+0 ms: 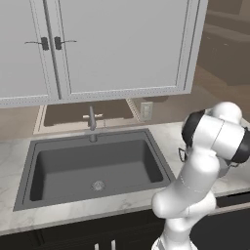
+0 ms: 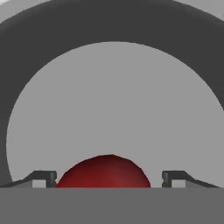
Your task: Dump the tomato from the pot into the sink. Then turn on the water and wash the tomato. Then turn off the water and put the tomato back in the pot.
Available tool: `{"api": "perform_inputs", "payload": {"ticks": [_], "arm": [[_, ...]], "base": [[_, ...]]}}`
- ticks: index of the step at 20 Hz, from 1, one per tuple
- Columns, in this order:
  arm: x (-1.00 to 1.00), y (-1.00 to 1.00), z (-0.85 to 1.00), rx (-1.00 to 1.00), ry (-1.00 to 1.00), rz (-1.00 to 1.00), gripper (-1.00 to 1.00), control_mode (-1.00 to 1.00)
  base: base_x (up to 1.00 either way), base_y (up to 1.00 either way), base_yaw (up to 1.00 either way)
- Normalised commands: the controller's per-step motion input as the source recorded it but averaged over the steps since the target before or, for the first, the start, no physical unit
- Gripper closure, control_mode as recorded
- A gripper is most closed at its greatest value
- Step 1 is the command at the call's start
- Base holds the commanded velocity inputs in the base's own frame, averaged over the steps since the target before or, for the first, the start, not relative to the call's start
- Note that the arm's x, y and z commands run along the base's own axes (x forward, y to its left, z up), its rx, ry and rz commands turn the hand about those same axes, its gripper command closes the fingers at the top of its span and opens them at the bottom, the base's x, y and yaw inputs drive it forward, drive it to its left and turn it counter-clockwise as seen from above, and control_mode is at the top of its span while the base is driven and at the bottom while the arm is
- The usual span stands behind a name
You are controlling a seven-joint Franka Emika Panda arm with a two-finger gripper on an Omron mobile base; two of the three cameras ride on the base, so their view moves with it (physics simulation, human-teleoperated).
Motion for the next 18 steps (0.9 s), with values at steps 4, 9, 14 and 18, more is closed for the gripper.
{"api": "perform_inputs", "payload": {"ticks": [4, 9, 14, 18], "arm": [[-0.04, 0.00, 0.53, 0.00, -0.09, 0.00, -1.00, -1.00], [0.00, 0.00, 0.49, 0.00, -0.06, 0.00, -1.00, -1.00], [-0.34, 0.00, 0.64, 0.00, -0.03, 0.00, -1.00, -1.00], [-0.83, 0.13, 0.75, 0.00, -0.02, 0.00, -1.00, -1.00]], "base": [[0.00, 0.00, 0.00], [0.00, 0.00, 0.00], [0.00, 0.00, 0.00], [0.00, 0.00, 0.00]]}}
